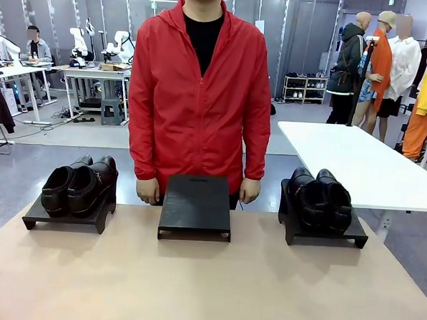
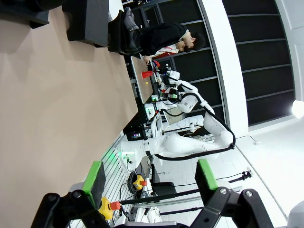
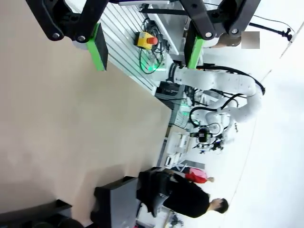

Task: Place the shoes on the stand as instructed by the person.
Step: Pick up another pair of Shoes and place it on the Shoes Stand indicated by the person.

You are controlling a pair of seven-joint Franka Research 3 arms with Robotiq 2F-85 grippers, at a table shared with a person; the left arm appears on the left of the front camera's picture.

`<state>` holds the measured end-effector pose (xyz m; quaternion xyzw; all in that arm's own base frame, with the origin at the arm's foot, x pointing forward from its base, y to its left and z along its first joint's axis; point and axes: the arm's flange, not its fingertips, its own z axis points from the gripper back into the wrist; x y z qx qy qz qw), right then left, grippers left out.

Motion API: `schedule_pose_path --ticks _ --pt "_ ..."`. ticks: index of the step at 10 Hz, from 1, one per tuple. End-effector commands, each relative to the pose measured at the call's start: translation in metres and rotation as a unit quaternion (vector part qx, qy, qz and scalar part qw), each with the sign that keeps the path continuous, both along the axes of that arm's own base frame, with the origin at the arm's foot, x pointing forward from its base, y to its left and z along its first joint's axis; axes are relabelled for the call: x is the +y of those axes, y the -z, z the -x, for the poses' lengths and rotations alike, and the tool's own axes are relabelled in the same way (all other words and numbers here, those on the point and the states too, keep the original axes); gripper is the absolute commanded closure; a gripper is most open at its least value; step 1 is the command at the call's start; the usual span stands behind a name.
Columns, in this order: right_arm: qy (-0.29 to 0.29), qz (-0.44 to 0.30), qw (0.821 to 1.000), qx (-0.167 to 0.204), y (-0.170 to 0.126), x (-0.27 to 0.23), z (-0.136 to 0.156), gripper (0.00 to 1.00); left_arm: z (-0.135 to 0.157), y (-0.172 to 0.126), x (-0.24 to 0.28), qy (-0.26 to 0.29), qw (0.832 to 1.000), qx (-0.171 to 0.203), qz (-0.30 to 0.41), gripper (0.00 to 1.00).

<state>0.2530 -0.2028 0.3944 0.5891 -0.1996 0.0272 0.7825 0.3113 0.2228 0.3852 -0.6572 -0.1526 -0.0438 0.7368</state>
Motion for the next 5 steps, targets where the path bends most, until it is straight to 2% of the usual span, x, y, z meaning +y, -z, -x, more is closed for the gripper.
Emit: schedule_pose_path --ticks 1,2,3,5 --pt "-0.011 -0.012 1.0 -0.001 0.004 0.002 -0.012 0.18 0.004 -0.001 -0.002 0.001 1.0 -0.003 -0.011 0.03" --pt "-0.008 -0.007 1.0 0.01 0.004 0.006 -0.022 0.18 0.004 -0.001 -0.002 0.001 1.0 -0.003 -0.011 0.03" --pt "-0.006 -0.011 1.0 0.004 0.006 0.004 -0.004 0.18 0.004 -0.001 -0.002 0.001 1.0 -0.003 -0.011 0.03" --pt "-0.006 -0.011 1.0 0.004 0.006 0.004 -0.004 0.18 0.004 -0.001 -0.002 0.001 1.0 -0.003 -0.011 0.03"
